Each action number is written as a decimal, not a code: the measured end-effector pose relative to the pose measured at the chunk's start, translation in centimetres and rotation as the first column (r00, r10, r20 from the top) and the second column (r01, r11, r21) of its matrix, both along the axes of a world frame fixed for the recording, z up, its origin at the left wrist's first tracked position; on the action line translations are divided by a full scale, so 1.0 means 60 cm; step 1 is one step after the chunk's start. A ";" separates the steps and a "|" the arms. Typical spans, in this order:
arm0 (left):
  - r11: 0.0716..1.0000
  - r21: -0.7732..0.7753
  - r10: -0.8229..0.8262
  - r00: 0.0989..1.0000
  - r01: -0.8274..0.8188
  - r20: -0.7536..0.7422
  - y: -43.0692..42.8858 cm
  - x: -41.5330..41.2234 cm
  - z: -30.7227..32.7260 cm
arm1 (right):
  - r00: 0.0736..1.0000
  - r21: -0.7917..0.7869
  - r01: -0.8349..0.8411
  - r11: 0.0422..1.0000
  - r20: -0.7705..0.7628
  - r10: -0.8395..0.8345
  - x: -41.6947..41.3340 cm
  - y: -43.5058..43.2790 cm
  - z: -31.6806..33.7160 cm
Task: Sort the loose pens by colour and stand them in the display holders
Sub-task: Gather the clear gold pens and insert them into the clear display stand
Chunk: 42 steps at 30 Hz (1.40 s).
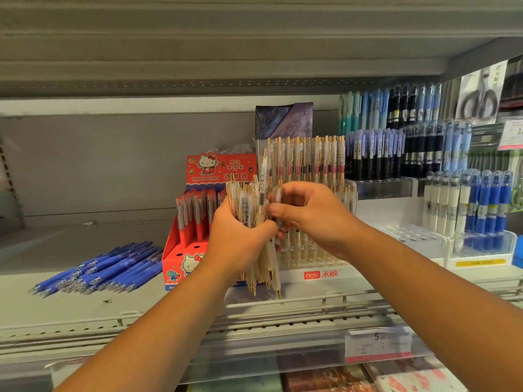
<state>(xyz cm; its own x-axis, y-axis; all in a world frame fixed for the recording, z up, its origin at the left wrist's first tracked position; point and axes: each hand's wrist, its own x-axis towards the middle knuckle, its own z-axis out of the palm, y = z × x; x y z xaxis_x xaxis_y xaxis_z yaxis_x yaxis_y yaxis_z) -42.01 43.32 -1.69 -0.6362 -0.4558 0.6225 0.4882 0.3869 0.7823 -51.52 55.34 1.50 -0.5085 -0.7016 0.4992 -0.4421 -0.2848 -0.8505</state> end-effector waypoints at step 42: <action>0.991 0.038 0.129 0.990 -0.131 0.063 -0.002 0.005 0.003 | 0.610 -0.044 0.620 0.784 -0.600 -0.517 -0.083 0.018 -0.025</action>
